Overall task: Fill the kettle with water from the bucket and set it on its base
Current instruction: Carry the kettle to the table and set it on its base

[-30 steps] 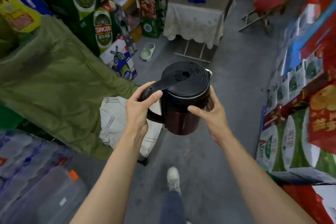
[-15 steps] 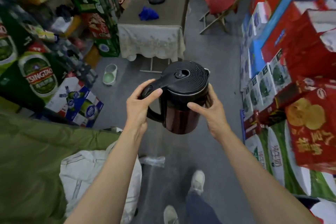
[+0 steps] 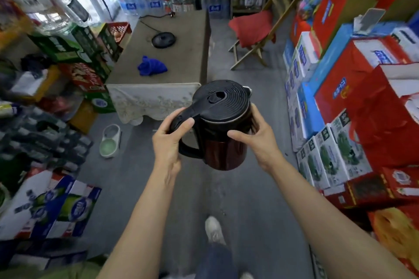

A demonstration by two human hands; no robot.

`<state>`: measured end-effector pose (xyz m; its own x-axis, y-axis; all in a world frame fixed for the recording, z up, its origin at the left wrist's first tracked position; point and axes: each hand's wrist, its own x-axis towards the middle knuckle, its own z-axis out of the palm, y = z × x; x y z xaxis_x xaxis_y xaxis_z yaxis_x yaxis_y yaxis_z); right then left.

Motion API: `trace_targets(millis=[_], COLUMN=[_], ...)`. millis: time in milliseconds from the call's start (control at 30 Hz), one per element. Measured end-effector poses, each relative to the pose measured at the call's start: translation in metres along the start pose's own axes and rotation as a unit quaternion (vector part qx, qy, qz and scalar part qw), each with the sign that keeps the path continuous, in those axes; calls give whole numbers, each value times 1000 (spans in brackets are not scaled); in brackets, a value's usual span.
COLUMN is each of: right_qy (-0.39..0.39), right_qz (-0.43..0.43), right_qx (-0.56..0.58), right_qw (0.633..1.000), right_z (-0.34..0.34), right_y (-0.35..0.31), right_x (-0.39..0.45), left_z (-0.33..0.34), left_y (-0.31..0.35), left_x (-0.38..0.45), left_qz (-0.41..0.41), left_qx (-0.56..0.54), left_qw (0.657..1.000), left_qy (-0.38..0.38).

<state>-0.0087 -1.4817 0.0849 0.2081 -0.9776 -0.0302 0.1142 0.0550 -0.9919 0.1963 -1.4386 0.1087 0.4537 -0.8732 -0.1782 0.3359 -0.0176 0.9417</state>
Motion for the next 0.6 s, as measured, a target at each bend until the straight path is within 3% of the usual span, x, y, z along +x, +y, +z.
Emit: trace_targets(millis=[400,600], right_qy=[3,-26], right_qz=[-7,-1], right_qx=[-14,-11], right_qw=[1000,1000], right_z=[-10,-28], right_y=[-19,-17], right_x=[268,396], left_z=[98,143], left_y=[33,25], left_x=[254,358], left_qz=[4,21], left_qx=[-4,1], left_qw=[1000,1000], left_qy=[-19,23])
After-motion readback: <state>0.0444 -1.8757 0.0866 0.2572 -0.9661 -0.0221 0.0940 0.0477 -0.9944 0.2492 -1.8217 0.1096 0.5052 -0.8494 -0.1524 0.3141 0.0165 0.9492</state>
